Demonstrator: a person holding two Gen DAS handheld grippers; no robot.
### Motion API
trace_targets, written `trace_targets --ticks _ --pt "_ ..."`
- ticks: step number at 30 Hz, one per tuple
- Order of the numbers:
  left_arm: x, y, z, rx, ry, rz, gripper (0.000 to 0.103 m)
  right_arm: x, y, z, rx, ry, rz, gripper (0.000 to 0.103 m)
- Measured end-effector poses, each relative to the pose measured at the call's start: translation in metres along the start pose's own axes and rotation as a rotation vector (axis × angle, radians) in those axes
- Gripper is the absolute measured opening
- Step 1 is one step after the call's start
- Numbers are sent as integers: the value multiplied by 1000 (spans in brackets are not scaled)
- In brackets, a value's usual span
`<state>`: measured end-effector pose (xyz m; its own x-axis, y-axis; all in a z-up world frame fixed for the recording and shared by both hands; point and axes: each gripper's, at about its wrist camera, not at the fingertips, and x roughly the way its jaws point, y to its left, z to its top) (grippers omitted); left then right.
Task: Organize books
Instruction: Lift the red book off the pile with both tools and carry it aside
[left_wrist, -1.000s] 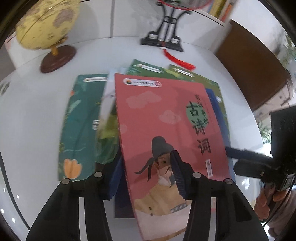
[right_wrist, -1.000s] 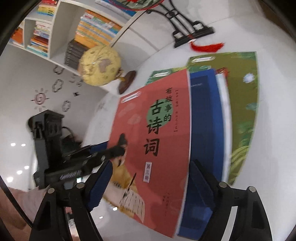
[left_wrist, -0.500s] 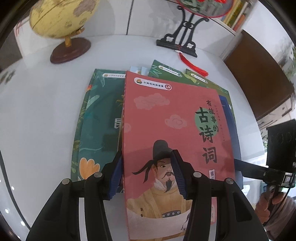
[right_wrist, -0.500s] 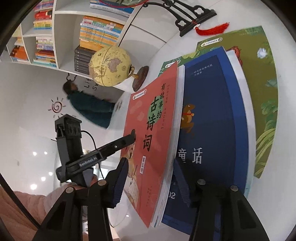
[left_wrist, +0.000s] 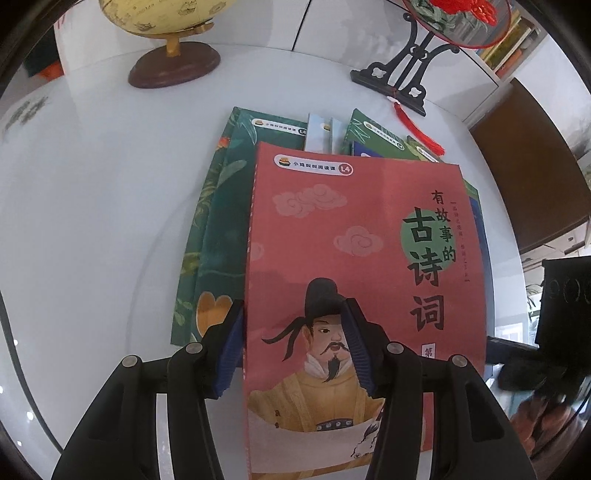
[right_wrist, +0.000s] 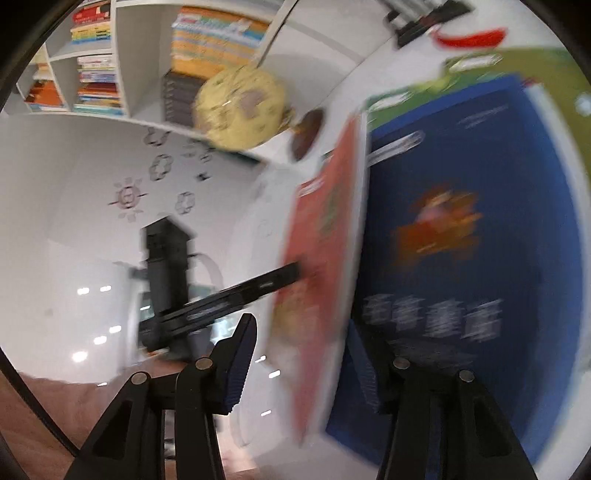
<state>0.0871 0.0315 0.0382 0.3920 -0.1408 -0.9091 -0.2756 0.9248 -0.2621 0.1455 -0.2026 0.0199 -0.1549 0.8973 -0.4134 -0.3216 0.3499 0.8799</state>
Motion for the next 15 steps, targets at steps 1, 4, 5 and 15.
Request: trace_targets --ticks 1,4,5,15 --pt "-1 -2 -1 11 -5 8 50 7 7 -1 -21 13 -36 51" --pt "-3 -6 -3 40 -5 13 49 23 17 2 -49 9 -137 38" --pt "-5 -8 -5 55 -9 21 49 24 15 5 -18 -13 -149 23" --pt "-32 0 -13 60 -86 34 18 35 13 12 9 -49 -217 7"
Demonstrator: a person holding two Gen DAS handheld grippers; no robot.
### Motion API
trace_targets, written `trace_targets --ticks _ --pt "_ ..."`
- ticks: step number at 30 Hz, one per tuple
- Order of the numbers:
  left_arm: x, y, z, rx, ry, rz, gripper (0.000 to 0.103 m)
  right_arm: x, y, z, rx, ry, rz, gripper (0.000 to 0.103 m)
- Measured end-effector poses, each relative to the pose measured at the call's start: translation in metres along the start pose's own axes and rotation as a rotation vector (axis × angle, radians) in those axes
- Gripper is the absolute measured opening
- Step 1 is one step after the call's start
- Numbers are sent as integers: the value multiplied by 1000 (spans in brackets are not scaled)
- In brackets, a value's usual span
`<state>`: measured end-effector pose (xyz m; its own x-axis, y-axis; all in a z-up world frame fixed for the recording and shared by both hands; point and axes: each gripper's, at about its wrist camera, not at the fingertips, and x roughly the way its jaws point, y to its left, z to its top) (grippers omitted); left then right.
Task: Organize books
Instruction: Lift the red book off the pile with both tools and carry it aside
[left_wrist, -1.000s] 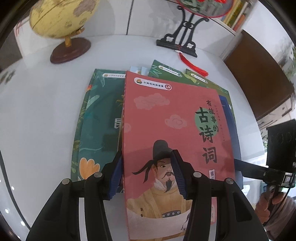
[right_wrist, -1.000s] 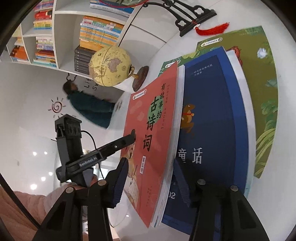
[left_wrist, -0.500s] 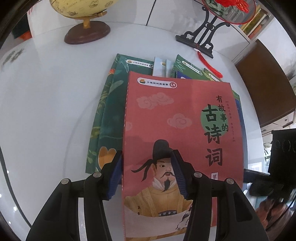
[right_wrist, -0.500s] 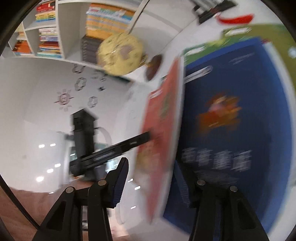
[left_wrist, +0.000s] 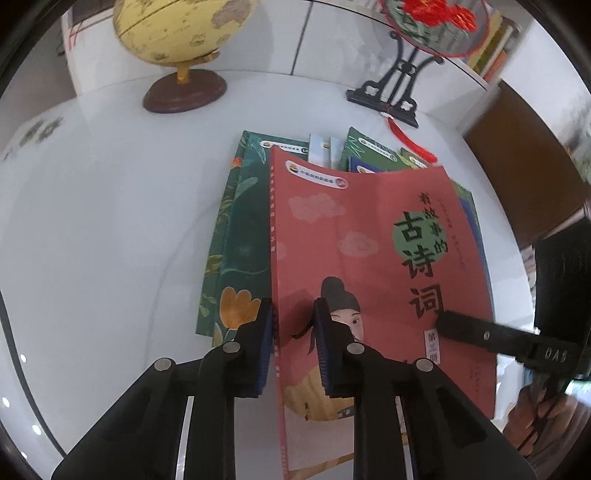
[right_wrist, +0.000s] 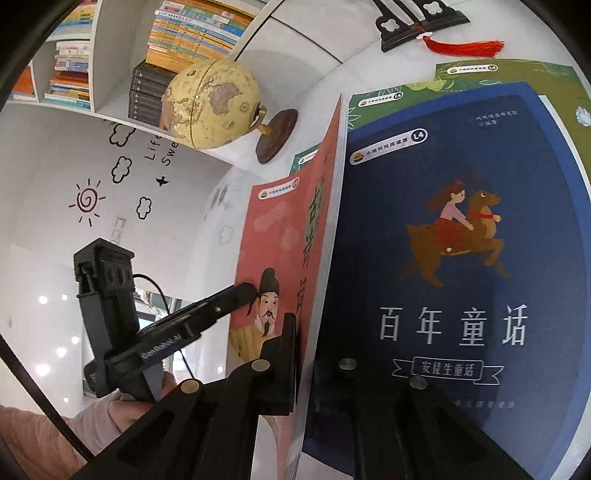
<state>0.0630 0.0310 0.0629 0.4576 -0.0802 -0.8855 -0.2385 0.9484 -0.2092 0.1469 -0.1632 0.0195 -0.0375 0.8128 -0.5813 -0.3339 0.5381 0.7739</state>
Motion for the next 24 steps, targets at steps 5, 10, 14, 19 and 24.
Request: trace_targets --ticks 5,10,14,19,24 --pt "-9 11 -5 -11 -14 4 18 1 10 0 -20 10 -17 7" --pt "-18 36 -7 -21 -25 26 18 17 33 -3 -38 23 -16 7" --pt "-23 72 -13 -13 -18 34 18 39 53 -7 -53 38 -22 7" --pt "-35 133 -25 -42 -29 30 18 84 87 -16 -58 47 -27 7" --pt "-45 208 -23 -74 -25 37 18 140 130 -23 -70 68 -24 7"
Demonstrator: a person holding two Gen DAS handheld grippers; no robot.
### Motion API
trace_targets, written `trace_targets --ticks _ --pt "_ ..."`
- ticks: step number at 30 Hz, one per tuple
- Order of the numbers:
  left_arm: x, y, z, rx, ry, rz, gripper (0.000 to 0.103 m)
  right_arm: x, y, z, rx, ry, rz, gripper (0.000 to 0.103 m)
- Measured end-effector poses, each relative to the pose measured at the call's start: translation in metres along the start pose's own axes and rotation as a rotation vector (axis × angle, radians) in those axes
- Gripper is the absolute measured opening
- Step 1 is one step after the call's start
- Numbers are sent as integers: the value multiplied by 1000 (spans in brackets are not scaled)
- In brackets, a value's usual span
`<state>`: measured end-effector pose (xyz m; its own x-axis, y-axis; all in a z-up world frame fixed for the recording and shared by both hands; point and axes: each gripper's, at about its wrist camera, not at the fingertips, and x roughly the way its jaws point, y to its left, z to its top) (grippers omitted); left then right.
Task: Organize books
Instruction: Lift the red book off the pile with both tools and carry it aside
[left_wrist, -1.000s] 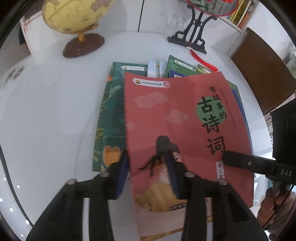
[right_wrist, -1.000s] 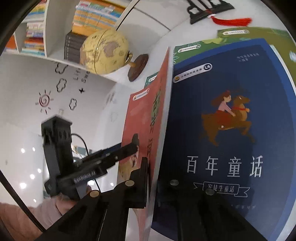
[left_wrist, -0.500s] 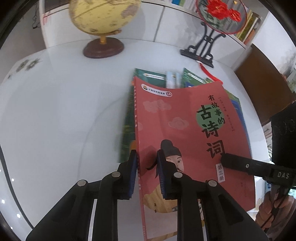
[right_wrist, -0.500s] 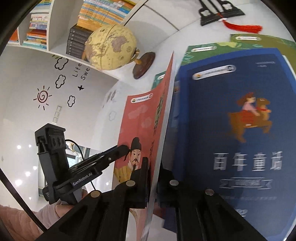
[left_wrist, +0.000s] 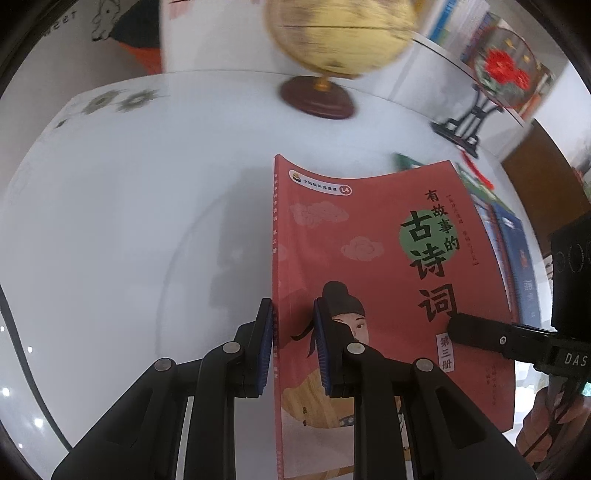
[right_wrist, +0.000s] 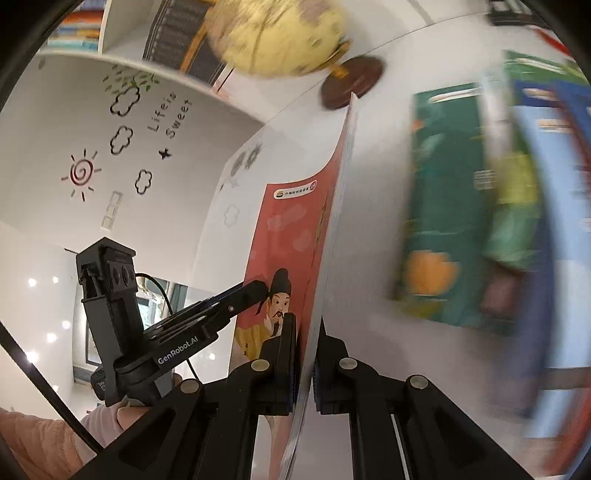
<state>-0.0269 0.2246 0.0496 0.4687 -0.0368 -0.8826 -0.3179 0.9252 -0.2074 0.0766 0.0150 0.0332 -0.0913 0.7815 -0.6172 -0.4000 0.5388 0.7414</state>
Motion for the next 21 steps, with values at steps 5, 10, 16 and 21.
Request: trace_targets --ticks 5,10,16,21 --pt "-6 61 5 -5 0 23 18 55 36 1 0 18 9 8" --pt "-3 99 5 0 16 28 18 97 57 0 10 41 18 8" --pt "11 104 3 39 37 27 18 119 59 -8 41 55 -25 8" --pt "18 101 -2 74 41 28 19 121 51 -14 79 44 -56 8"
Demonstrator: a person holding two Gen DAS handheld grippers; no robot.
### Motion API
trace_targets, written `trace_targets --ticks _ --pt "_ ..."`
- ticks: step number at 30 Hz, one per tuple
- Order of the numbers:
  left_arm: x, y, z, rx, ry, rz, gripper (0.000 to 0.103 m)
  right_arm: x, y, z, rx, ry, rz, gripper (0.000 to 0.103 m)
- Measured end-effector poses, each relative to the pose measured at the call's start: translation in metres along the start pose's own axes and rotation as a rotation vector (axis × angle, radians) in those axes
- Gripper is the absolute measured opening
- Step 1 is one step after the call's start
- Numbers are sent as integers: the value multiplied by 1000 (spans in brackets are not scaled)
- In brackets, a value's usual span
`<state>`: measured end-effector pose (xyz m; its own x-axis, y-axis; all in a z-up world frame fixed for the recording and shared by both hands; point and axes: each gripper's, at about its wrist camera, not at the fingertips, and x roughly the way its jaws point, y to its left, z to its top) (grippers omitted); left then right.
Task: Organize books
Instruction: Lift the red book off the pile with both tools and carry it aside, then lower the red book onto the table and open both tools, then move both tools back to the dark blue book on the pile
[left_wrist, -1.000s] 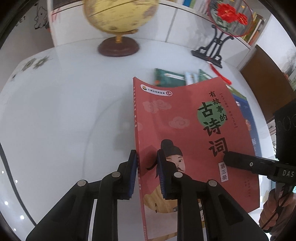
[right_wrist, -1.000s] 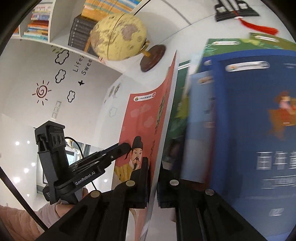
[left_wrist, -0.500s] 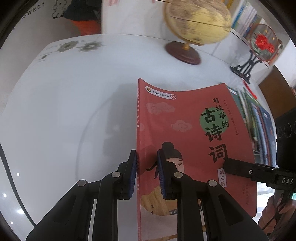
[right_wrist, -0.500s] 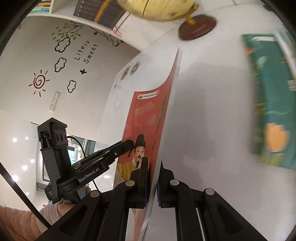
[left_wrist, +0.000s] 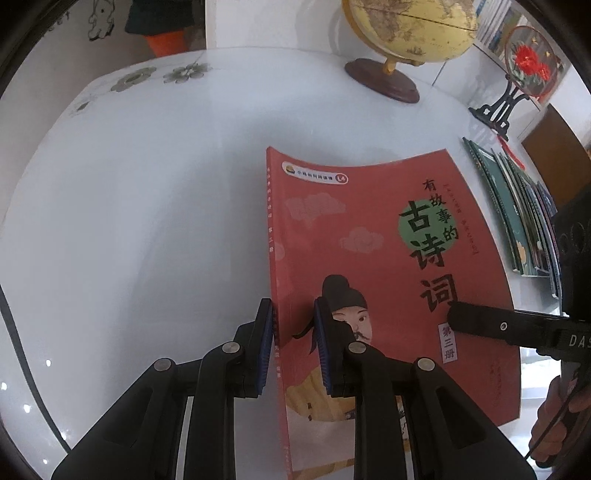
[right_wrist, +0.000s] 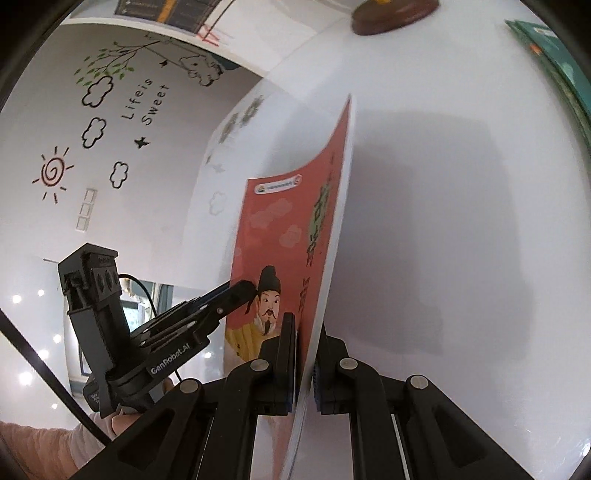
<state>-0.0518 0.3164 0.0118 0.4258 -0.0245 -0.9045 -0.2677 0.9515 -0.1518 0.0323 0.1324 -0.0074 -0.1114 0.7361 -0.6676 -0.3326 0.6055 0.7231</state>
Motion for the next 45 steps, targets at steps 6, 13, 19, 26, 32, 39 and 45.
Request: trace_targets --ticks 6,13,19,26,32,39,45 --pt "4 -6 2 27 0 56 26 -3 -2 -4 -2 -13 -47 12" --pt "17 -3 4 -5 81 141 103 -2 7 -6 -37 -25 -168 24" --pt "15 6 3 -66 103 159 101 -2 26 -4 -168 -3 -327 54" --pt "-4 -10 5 -46 62 232 101 -19 21 -9 -244 -17 -477 54" --pt "-22 -44 10 -44 26 205 101 -44 16 -16 -239 -35 -414 54" --pt "-28 -114 12 -34 26 173 101 -96 1 -22 -249 -81 -414 54" --pt "-22 -189 9 14 45 159 101 -158 -43 -29 -208 -108 -481 54"
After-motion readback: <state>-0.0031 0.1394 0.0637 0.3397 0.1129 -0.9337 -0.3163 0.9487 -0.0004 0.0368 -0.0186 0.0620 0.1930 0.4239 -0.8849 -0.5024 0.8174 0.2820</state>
